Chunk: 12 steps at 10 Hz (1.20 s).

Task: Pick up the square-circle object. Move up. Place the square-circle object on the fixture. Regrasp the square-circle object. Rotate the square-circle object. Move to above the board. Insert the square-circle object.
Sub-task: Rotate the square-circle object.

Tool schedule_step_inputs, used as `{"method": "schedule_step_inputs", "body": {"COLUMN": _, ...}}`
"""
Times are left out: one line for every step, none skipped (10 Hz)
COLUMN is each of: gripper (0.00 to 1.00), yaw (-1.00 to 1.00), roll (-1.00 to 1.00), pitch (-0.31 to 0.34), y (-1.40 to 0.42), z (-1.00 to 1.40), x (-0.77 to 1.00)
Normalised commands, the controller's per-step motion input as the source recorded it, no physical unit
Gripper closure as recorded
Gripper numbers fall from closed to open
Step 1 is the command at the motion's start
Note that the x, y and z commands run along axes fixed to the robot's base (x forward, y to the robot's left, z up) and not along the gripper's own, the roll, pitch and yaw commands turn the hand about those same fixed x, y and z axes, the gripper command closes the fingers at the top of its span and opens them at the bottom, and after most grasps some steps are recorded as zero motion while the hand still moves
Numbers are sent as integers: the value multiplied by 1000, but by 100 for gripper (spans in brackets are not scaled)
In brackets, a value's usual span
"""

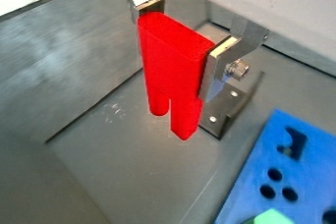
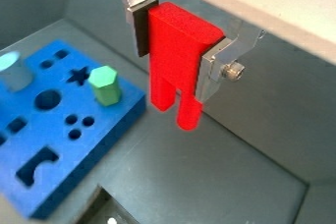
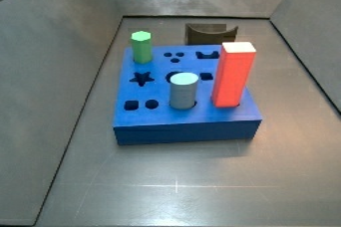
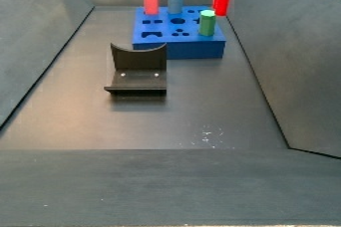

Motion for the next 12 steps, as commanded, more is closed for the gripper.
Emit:
{"method": "schedule_step_inputs", "body": {"gripper": 100, "yaw": -1000, "roll": -42, "pitch": 25, "y": 19, "z": 23, "x": -29}}
{"method": "schedule_step_inputs", "body": {"gripper": 100, "yaw": -1000, "roll": -46, "pitch": 27, "y": 19, "z": 23, "x": -29}}
{"method": "schedule_step_inputs", "body": {"gripper": 100, "yaw": -1000, "roll": -52, "pitch": 30, "y": 18, "z": 23, "x": -28}}
{"method": "schedule_step_inputs", "body": {"gripper": 100, "yaw": -1000, "roll": -57, "pitch": 33, "y": 18, "z": 24, "x": -28}}
{"method": "schedule_step_inputs", "body": {"gripper": 100, "yaw": -1000, "roll": -63, "pitch": 37, "y": 19, "z": 24, "x": -27}}
{"method": "schedule_step_inputs", "body": {"gripper": 100, "yaw": -1000, "roll": -75, "pitch": 43, "y": 18, "z": 25, "x": -27}}
{"method": "schedule_step_inputs", "body": {"gripper": 100, "yaw": -1000, "roll": -87, "pitch": 50, "y": 18, "z": 25, "x": -26}}
{"method": "schedule_step_inputs", "body": {"gripper": 100, "yaw": -1000, "roll": -111, "pitch": 63, "y": 18, "z": 27, "x": -25}}
{"method": "schedule_step_inputs", "body": {"gripper": 100, "yaw": -1000, "roll": -36, "pitch": 20, "y": 0, "z": 0, "x": 0}}
{"method": "schedule_step_inputs", "body": {"gripper": 100, "yaw": -1000, "roll": -40, "pitch": 22, "y": 0, "z": 2, "x": 2}}
{"method": "schedule_step_inputs", "body": {"gripper": 100, "yaw": -1000, "roll": -42, "pitch": 23, "y": 1, "z": 2, "x": 1}}
{"method": "schedule_step_inputs", "body": {"gripper": 100, "yaw": -1000, "roll": -47, "pitch": 26, "y": 5, "z": 2, "x": 1}}
